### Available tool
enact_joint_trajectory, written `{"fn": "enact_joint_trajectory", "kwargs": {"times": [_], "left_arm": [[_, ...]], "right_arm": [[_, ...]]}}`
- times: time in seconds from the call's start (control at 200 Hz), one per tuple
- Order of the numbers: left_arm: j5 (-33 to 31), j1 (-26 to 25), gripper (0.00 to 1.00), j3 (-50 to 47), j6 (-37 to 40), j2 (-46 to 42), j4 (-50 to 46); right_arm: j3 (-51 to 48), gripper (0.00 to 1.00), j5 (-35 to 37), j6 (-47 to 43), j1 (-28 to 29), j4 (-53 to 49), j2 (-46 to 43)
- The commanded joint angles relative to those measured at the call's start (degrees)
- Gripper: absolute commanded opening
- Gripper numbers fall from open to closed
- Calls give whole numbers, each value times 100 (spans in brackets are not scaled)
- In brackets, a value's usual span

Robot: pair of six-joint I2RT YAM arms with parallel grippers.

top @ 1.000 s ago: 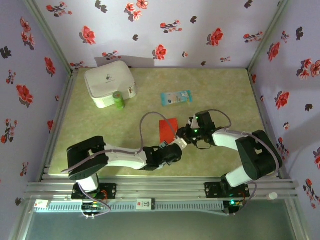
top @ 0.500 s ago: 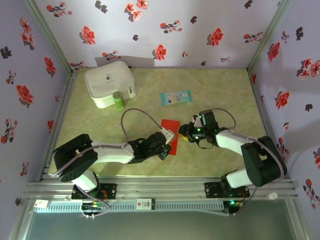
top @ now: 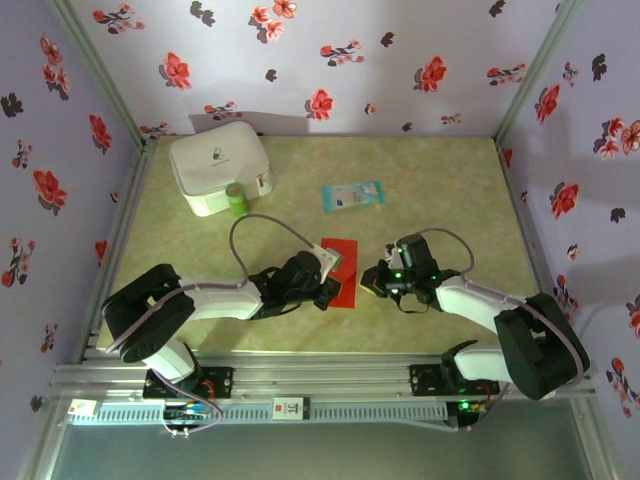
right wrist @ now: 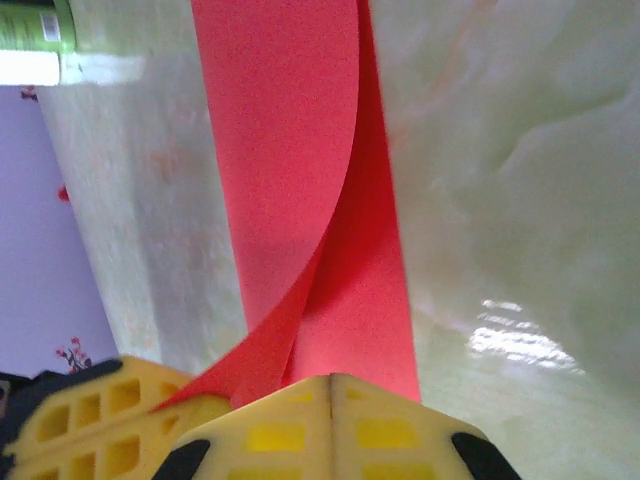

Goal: Fold a paper plane with a square sheet of paper (pick it up from the middle)
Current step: Fold the triangle a second time at the center of the table.

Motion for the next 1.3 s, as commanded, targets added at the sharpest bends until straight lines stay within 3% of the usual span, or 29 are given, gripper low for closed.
{"fn": "enact_joint_trajectory", "kwargs": {"times": [0.0, 0.385, 0.735, 0.91, 1.065, 1.295], "left_arm": [[157, 78, 0, -49, -159, -105, 140], [156, 103, 0, -5, -228, -41, 40], [170, 186, 0, 44, -646, 140, 238], [242, 194, 0, 61, -953, 312, 502], [247, 194, 0, 31, -1106, 374, 683], [245, 198, 0, 9, -1164, 440, 769]], "right_arm": [[-29, 0, 246, 87, 301, 71, 75], [272, 0, 545, -46, 687, 18, 802], [866, 0, 1769, -1517, 679, -2165, 1167], [1043, 0, 1487, -1451, 680, -2008, 953], [958, 2, 783, -1099, 678, -1350, 673], [786, 2, 496, -667, 684, -715, 1000]]}}
